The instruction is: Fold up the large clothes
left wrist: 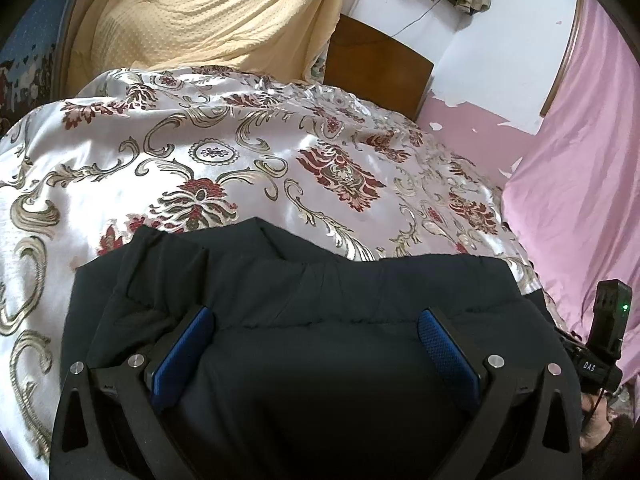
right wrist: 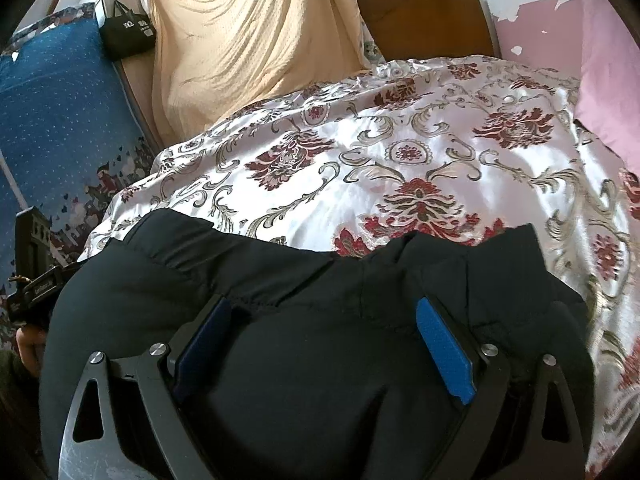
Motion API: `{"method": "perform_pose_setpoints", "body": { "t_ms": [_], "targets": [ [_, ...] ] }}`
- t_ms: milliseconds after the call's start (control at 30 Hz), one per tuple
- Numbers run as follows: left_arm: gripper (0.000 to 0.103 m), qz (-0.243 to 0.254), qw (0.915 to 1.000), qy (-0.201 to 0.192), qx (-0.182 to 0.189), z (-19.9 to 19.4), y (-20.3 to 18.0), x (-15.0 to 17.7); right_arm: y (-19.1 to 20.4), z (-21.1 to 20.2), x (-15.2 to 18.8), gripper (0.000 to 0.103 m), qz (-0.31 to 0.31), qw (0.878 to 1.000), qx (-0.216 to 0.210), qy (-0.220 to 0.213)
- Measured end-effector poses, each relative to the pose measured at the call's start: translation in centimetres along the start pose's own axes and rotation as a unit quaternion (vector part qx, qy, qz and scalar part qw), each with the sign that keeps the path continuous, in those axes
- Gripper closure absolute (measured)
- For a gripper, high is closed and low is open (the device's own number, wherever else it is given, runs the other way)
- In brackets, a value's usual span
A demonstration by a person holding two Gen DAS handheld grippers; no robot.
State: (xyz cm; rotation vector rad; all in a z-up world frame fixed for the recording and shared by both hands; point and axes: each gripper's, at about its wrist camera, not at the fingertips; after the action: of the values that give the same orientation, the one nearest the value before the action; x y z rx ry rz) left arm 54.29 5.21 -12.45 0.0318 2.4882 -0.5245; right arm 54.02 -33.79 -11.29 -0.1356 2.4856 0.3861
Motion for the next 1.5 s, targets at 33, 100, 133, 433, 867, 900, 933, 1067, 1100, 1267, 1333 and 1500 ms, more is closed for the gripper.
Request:
{"method": "perform_pose_setpoints", "body": {
  "t_ms": [33,100,133,433,867,900,933,1067,1100,1267,1333,1500],
  "targets": [
    [0.000,0.002,1.0000,0.006,-0.006,-0.5,-0.1,0.1,0.0,-0.6,0.3,0.010,0.002,1.000,0.003,0.000],
    [0.000,0.003,0.9999,0.008,-0.015,-1.7,0.1,0.6,-0.2,-1.8,0.8,0.008,0.009,1.000,0.006,0.000],
    [0.000,-0.002,0.9999,0.008,-0.015,-2.3,0.3,0.8,-0.2,-2.5,1.2,0.007,0.011,1.000,0.006,-0.001],
    [0.000,-0.029,0.9979,0.027,-0.052,-8.4,3.5,3.5,-0.9,-8.9,4.9,0.002,0.012,0.999,0.047,0.010],
    [0.000,-0.064,0.9902,0.119,0.035,-7.9,9.1,6.9,-7.7,-11.8,10.7,0.002,0.078,0.997,0.013,0.023],
    [0.000,-0.057,0.9886,0.131,0.046,-7.2,9.1,6.9,-8.1,-11.0,10.9,0.002,0.079,0.996,-0.001,0.028],
    [0.000,-0.050,0.9871,0.142,0.055,-6.7,9.0,6.9,-8.5,-10.4,10.9,0.002,0.083,0.996,-0.013,0.036],
    [0.000,-0.018,0.9810,0.180,0.072,-4.9,8.3,6.9,-9.9,-8.5,10.7,0.002,0.088,0.991,-0.079,0.065],
    [0.000,-0.013,0.9801,0.183,0.075,-4.8,8.2,6.9,-10.1,-8.1,10.7,0.002,0.086,0.989,-0.096,0.069],
    [0.000,0.005,0.9765,0.192,0.097,-3.8,7.8,6.7,-9.3,-6.9,10.7,0.001,0.051,0.983,-0.156,0.084],
    [0.000,0.011,0.9770,0.188,0.101,-3.8,7.8,6.9,-8.7,-6.5,10.6,0.001,0.037,0.983,-0.156,0.091],
    [0.000,0.023,0.9792,0.173,0.103,-3.8,7.6,7.4,-5.5,-7.2,9.9,0.001,-0.038,0.986,-0.136,0.088]
  ]
}}
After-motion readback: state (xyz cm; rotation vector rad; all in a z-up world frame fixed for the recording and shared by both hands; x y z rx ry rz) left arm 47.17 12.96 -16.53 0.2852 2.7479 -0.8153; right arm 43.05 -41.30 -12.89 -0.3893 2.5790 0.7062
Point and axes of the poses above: each gripper's, at about its wrist camera, not at the fingertips, and z roughly the way its jaws point, y to its left, x to its underside, and after that the axes turned 12 degrees about y, right-handed
